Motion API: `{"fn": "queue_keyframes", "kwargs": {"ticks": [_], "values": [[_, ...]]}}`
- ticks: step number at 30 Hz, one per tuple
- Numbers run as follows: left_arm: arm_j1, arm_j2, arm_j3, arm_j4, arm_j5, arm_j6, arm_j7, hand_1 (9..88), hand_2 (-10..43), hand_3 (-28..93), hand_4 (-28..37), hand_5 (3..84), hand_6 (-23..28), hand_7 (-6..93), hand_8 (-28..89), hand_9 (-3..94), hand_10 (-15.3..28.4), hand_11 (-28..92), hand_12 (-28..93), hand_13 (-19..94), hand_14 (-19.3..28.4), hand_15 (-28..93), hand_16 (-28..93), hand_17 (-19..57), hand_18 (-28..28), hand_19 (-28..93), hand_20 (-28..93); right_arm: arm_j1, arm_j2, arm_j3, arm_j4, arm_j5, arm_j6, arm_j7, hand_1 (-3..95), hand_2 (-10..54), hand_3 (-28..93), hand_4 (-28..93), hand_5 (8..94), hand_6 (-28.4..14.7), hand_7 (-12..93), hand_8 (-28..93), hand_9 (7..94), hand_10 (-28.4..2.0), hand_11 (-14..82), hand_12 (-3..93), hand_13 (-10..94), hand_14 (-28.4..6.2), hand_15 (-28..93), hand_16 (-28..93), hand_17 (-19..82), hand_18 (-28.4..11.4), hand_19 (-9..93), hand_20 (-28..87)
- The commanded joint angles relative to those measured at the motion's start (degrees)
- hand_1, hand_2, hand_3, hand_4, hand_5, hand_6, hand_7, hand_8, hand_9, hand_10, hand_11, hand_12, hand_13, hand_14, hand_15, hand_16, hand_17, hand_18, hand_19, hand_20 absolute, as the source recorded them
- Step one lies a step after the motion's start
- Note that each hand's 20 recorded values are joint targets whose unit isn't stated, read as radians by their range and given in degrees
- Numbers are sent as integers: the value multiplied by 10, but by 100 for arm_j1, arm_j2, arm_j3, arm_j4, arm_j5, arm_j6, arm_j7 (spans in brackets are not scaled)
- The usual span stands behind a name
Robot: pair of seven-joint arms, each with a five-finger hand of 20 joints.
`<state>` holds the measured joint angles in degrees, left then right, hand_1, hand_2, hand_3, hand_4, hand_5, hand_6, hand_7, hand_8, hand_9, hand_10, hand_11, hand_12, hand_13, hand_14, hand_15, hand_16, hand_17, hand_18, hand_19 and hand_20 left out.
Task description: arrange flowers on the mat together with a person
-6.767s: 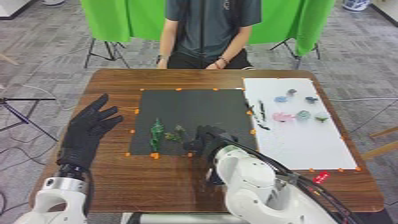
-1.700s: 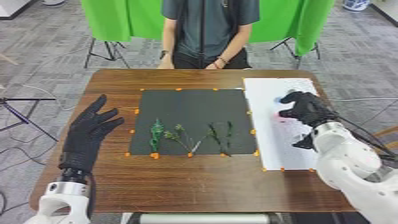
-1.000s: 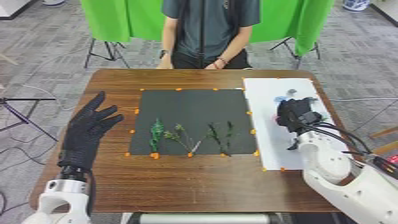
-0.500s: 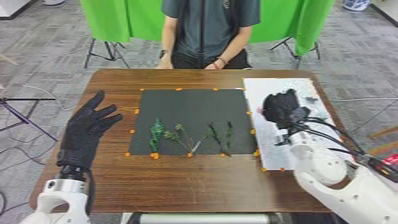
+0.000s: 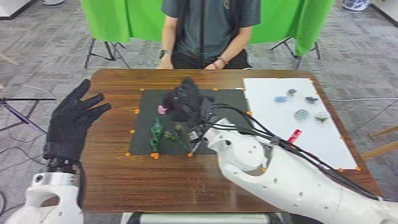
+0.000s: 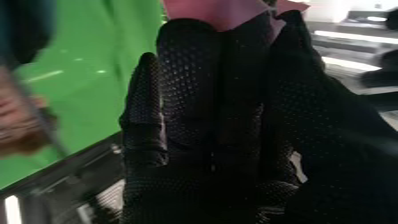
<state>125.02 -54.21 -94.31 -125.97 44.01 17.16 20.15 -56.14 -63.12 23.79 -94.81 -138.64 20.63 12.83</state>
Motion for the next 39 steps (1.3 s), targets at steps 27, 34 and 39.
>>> {"fn": "queue_keyframes", "kwargs": {"ticks": [27,34,39], "values": [[-1766,-148,585,569,307,-557,-539,230,53,791,-283,340,43,102,-90,366,179,225,88,295,268,450,-74,-80,245,503,161,-7,-1422,93,984,-1980,-1608,-451,546,-95,553,-283,719,81,188,-64,821,-53,324,306,704,-52,628,227,184,-172,679,291],[-1896,-200,615,624,321,-566,-608,231,53,792,-283,341,44,102,-90,366,180,224,86,295,268,450,-75,-80,244,504,161,-222,-1557,490,944,-2184,-2119,-641,515,-95,576,-283,670,84,184,-79,789,-61,326,297,679,-56,636,218,174,-189,668,297],[-1754,-297,512,581,378,-619,-645,233,52,793,-283,341,45,102,-90,366,180,225,87,295,268,450,-75,-80,244,504,161,-268,-1543,492,907,-2186,-2054,-667,474,-95,614,-283,654,89,183,-112,767,-70,366,260,668,-64,644,210,168,-195,661,307]]}}
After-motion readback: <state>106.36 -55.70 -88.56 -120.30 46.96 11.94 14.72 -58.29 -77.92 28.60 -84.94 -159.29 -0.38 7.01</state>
